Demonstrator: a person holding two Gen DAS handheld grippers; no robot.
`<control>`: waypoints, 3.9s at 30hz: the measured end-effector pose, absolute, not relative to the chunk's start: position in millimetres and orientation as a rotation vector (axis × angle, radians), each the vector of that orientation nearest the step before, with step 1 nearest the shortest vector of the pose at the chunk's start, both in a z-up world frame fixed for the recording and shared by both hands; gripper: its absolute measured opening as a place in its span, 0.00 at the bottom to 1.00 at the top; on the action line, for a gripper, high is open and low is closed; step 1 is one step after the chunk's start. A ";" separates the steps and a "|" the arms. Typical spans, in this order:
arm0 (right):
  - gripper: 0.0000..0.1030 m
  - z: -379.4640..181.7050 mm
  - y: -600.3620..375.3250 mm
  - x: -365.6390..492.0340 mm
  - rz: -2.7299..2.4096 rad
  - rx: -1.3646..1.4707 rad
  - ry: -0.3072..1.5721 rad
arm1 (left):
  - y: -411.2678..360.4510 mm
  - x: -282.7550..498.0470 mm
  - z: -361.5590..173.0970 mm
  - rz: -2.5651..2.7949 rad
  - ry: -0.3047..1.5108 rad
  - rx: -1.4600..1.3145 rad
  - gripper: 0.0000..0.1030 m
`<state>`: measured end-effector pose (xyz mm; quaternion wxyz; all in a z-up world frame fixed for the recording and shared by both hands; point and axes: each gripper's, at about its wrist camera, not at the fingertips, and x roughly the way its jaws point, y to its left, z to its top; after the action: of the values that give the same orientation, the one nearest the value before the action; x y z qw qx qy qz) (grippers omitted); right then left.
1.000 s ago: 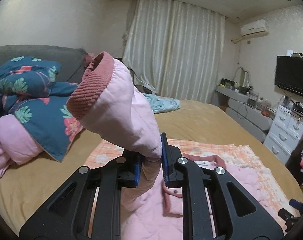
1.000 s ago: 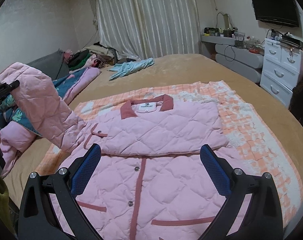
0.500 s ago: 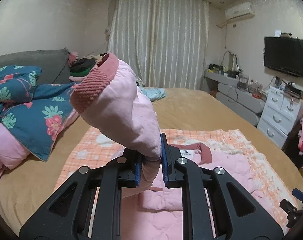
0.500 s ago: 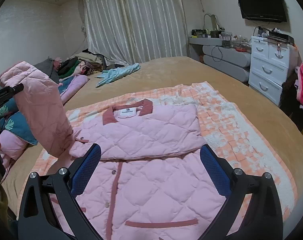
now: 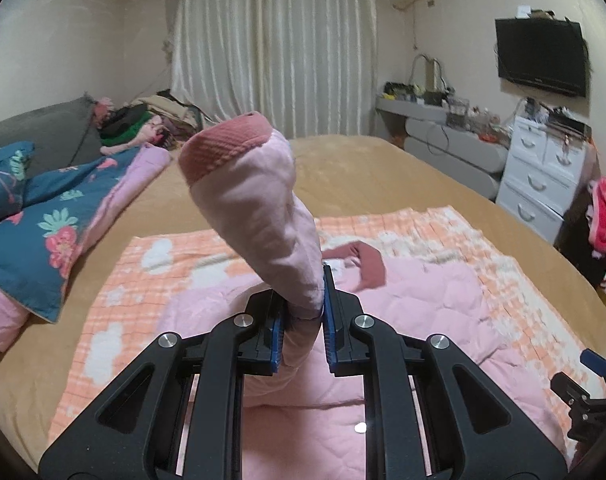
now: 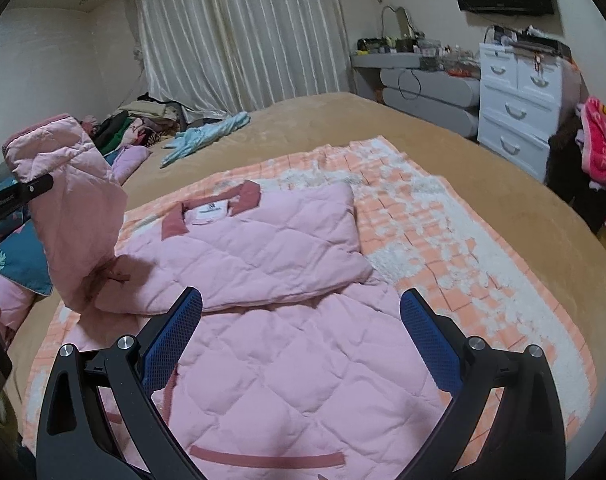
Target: Fold large clothes
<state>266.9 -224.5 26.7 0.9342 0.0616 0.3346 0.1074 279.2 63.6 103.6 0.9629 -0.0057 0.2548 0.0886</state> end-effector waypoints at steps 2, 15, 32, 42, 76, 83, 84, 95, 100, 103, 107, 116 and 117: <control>0.96 20.6 -228.1 271.4 0.219 0.122 0.692 | 53.6 286.2 94.3 0.166 0.534 -0.003 0.09; 0.96 -5.4 -247.9 287.2 0.166 0.142 0.734 | 12.9 312.0 50.6 0.105 0.622 0.046 0.09; 0.96 -25.6 -272.6 301.4 0.133 0.235 0.783 | -39.9 341.7 -6.5 0.004 0.756 0.182 0.17; 0.96 -32.7 -271.8 308.1 0.117 0.222 0.804 | -53.7 334.3 -29.1 -0.114 0.881 0.208 0.67; 0.55 -70.8 -138.0 362.4 0.493 0.251 1.038 | 146.1 294.5 9.8 0.141 0.827 -0.104 0.91; 0.20 -7.8 -132.0 352.2 0.621 0.104 0.756 | 164.3 299.1 16.0 0.185 0.810 -0.126 0.91; 0.20 0.9 -130.7 351.3 0.631 0.083 0.721 | 164.6 300.3 17.0 0.186 0.810 -0.124 0.91; 0.20 -19.3 -143.2 383.3 0.527 -0.015 0.743 | 152.1 336.8 -5.4 0.182 0.858 -0.127 0.91; 0.40 -32.7 -145.0 390.7 0.462 -0.021 0.819 | 137.2 352.7 -23.3 0.158 0.898 -0.136 0.91; 0.58 -30.0 -153.8 391.5 0.396 -0.011 0.804 | 130.2 359.5 -36.4 0.139 0.935 -0.141 0.91; 0.69 -22.7 -153.2 382.6 0.317 -0.119 0.716 | 130.5 361.7 -52.3 0.144 0.957 -0.143 0.91; 0.76 -48.2 -107.2 378.3 0.520 -0.193 0.786 | 140.0 358.1 -71.0 0.146 0.946 -0.161 0.92; 0.76 -56.2 -105.7 382.4 0.505 -0.201 0.822 | 139.9 357.5 -72.3 0.144 0.944 -0.157 0.92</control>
<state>382.4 -105.7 -56.2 0.8810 -0.0966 0.3946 0.2424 357.5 139.9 -72.3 0.8852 -0.0757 0.4537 0.0692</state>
